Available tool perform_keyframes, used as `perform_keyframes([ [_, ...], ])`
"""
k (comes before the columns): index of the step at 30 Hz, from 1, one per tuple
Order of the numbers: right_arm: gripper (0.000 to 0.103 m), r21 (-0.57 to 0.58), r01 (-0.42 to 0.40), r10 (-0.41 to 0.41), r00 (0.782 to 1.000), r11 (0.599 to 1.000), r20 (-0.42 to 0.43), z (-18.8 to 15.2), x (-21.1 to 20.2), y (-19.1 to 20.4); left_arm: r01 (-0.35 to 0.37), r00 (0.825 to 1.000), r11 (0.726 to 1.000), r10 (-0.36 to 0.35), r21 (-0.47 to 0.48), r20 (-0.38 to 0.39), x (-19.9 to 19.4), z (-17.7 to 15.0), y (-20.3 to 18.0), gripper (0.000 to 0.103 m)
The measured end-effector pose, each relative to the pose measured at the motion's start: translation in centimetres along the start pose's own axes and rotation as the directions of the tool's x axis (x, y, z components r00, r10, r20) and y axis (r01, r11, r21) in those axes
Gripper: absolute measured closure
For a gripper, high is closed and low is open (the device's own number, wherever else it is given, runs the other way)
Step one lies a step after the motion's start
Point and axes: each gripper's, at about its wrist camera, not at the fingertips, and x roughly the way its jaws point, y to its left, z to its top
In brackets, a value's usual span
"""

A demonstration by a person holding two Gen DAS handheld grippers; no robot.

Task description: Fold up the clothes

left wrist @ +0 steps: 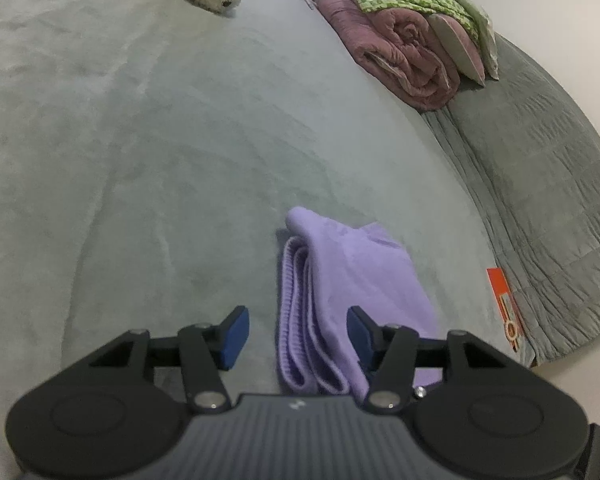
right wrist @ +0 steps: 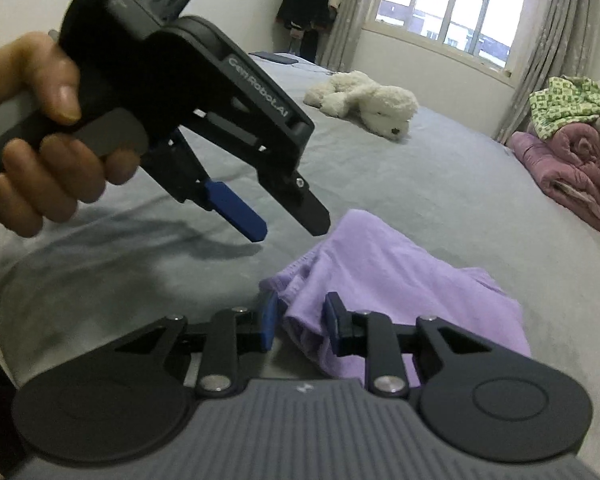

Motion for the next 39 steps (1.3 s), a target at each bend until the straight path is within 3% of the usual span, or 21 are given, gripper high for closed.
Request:
perform_keyframes([
  [3, 0.090, 0.003, 0.006, -0.006, 1.000, 1.000, 0.006, 0.3, 0.4, 0.2, -0.004, 1.000, 1.000, 0.004, 0.004, -0.008, 0.1, 0.0, -0.2, 0.048],
  [10, 0.090, 0.152, 0.000, -0.007, 0.999, 0.988, 0.047, 1.4, -0.6, -0.7, 0.004, 1.000, 1.000, -0.004, -0.010, -0.004, -0.2, 0.1, -0.2, 0.047],
  [16, 0.089, 0.139, 0.003, -0.006, 1.000, 0.990, 0.020, 1.3, 0.1, 1.0, 0.004, 1.000, 1.000, -0.004, -0.014, -0.011, 0.0, 0.0, 0.0, 0.047],
  [20, 0.077, 0.118, -0.002, -0.001, 1.000, 0.993, 0.025, 0.5, -0.4, 2.0, 0.007, 1.000, 1.000, -0.008, -0.017, -0.019, 0.0, -0.1, 0.0, 0.047],
  [22, 0.057, 0.119, -0.016, 0.010, 0.999, 0.993, 0.044, 0.5, -0.9, 2.2, 0.013, 1.000, 1.000, -0.013, -0.016, -0.017, 0.0, 0.0, 0.0, 0.047],
  [25, 0.051, 0.055, 0.026, -0.028, 0.999, 0.998, 0.047, 0.5, -1.0, 3.4, 0.014, 1.000, 1.000, -0.014, -0.020, -0.016, -0.1, 0.0, -0.3, 0.046],
  [30, 0.051, -0.081, 0.133, -0.129, 0.991, 0.988, 0.042, -0.1, -0.4, 5.5, 0.016, 1.000, 0.999, -0.017, -0.031, -0.023, -0.2, -0.2, -0.2, 0.046],
  [32, 0.054, -0.077, 0.138, -0.135, 0.990, 0.987, 0.035, -0.2, -0.2, 5.5, 0.027, 0.999, 0.999, -0.028, -0.041, -0.024, -0.2, -0.2, -0.1, 0.046],
  [34, 0.073, -0.068, 0.146, -0.145, 0.989, 0.987, 0.031, -0.1, 0.1, 5.4, 0.037, 0.999, 0.998, -0.039, -0.053, -0.026, -0.2, -0.3, 0.0, 0.046],
  [36, 0.081, -0.059, 0.162, -0.160, 0.987, 0.985, 0.028, 0.1, 0.3, 5.0, 0.057, 0.998, 0.996, -0.059, -0.072, -0.032, 0.0, -0.3, 0.1, 0.046],
  [39, 0.085, -0.021, 0.166, -0.165, 0.985, 0.986, 0.041, 0.3, 0.0, 4.3, 0.076, 0.996, 0.992, -0.080, -0.097, -0.039, 0.2, -0.4, 0.2, 0.045],
])
